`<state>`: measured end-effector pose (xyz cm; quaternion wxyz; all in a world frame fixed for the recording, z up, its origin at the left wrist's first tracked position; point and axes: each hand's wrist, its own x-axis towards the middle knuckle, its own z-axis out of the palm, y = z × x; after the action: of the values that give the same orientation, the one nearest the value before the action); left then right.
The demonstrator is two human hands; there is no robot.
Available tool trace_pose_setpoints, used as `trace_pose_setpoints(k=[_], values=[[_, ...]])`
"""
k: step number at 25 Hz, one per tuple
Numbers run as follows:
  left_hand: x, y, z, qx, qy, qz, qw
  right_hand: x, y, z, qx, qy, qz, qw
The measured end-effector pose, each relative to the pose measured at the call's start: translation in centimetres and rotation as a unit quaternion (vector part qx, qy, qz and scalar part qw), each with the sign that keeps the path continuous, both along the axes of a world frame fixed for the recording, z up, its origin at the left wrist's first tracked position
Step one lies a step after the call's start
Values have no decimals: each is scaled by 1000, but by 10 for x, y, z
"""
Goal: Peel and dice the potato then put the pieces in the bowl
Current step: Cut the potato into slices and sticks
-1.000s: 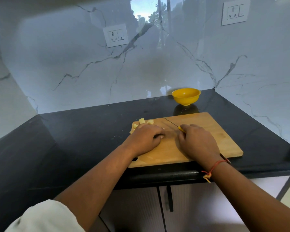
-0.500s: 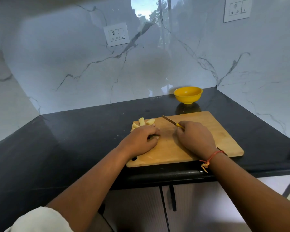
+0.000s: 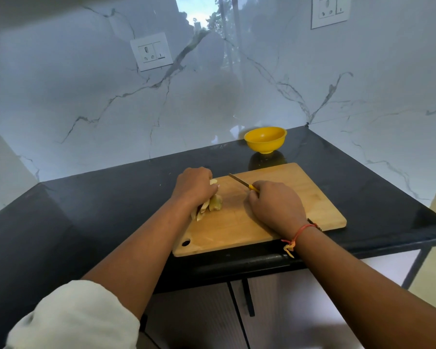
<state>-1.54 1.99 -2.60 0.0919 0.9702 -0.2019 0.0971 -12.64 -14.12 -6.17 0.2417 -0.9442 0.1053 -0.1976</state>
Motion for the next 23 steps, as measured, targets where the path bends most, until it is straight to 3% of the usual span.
trace_pose_setpoints(k=[10, 17, 23], values=[[6, -3, -3, -104, 55, 20, 993, 3, -1, -2, 12, -2, -6, 1000], [-14, -22, -3, -184, 4, -57, 981, 5, -3, -2, 27, -15, -32, 999], [-28, -57, -18, -201, 46, -92, 974, 12, -16, -4, 129, -44, -76, 988]])
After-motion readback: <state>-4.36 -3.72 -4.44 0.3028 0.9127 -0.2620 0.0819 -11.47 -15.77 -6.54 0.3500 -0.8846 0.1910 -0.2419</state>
